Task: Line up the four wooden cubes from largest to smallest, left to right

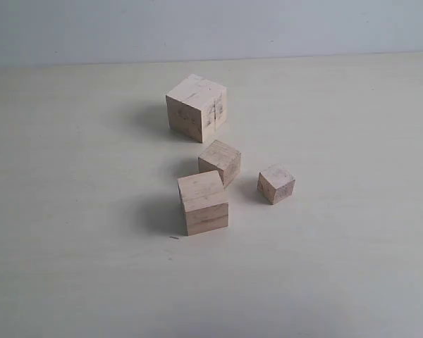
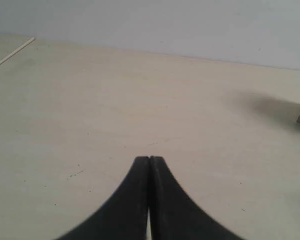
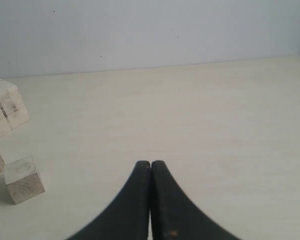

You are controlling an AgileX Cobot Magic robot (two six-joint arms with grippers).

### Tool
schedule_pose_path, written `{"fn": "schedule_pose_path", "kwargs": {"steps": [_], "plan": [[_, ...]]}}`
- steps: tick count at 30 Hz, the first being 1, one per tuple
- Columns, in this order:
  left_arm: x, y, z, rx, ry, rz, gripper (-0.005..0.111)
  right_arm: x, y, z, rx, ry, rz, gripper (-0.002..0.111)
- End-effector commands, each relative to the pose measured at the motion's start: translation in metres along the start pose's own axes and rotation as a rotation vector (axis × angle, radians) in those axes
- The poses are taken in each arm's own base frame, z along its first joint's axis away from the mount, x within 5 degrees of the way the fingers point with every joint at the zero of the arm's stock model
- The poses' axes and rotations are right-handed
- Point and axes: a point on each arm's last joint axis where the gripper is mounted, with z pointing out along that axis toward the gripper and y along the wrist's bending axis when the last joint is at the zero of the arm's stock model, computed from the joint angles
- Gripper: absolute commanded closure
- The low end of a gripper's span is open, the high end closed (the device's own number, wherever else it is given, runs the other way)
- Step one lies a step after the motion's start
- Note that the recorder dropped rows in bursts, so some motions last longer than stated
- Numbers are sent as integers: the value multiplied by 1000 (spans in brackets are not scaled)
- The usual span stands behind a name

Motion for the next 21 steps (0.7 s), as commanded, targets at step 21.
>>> {"fn": "schedule_pose_path", "kwargs": {"steps": [21], "plan": [[0, 0, 0, 6, -15, -1, 107, -12, -2, -1, 17, -151, 45, 108]]}}
